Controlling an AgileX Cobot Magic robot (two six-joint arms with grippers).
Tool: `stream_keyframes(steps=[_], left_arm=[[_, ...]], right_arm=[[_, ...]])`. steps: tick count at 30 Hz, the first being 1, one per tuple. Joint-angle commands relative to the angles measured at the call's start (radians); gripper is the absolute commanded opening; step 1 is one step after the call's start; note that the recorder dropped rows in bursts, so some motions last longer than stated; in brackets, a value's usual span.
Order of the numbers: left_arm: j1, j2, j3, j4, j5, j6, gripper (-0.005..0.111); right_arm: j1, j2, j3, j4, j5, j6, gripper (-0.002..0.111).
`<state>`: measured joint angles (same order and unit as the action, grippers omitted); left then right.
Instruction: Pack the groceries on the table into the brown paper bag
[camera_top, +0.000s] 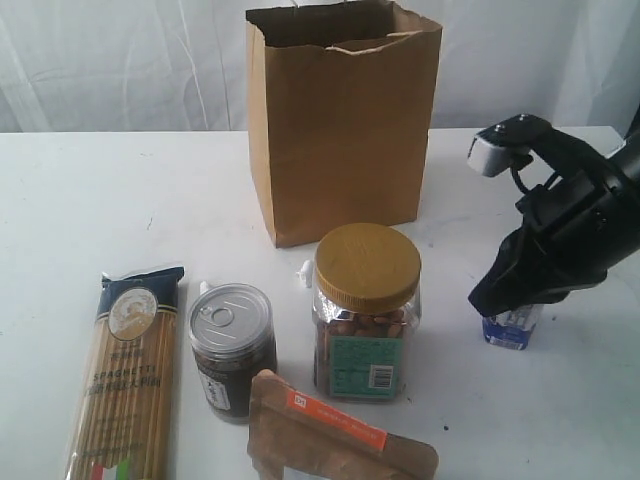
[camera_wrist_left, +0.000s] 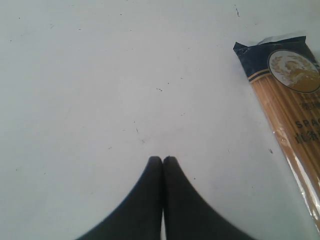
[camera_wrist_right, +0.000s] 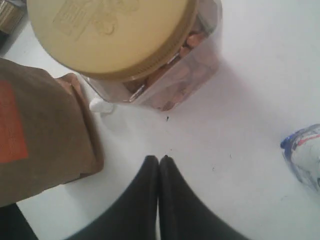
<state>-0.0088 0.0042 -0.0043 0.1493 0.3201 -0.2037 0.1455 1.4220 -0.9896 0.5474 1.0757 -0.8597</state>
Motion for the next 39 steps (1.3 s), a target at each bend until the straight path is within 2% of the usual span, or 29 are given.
stream_keyframes(steps=[1,6,14,22,26,31,36,39], left_arm=[[-0.004,-0.004,0.004,-0.002,0.022,-0.002,0.0],[-0.004,-0.004,0.004,-0.002,0.022,-0.002,0.0],[-0.004,-0.004,0.004,-0.002,0.022,-0.002,0.0],[-0.004,-0.004,0.004,-0.002,0.022,-0.002,0.0],[-0.004,-0.004,0.004,-0.002,0.022,-0.002,0.0],[-0.004,-0.004,0.004,-0.002,0.022,-0.002,0.0],[-0.004,-0.004,0.004,-0.002,0.022,-0.002,0.0],[-0.004,-0.004,0.004,-0.002,0.022,-0.002,0.0]], right_arm=[[0.011,-0.004,0.005,0.036,-0.035,-0.029,0.0],[0.011,-0.002,0.035,0.138,-0.051,-0.029,0.0],[0.011,-0.002,0.096,0.129,-0.188,-0.027,0.0],[0.011,-0.009,0.121,0.129,-0.189,0.009,0.0],[0.011,-0.071,0.119,0.126,-0.288,0.045,0.0],[0.011,-0.223,0.103,0.114,-0.49,0.118,0.0],[0.011,-0.412,0.103,0.114,-0.951,0.347,0.0],[0.011,-0.484,0.103,0.114,-1.15,0.394,0.0]])
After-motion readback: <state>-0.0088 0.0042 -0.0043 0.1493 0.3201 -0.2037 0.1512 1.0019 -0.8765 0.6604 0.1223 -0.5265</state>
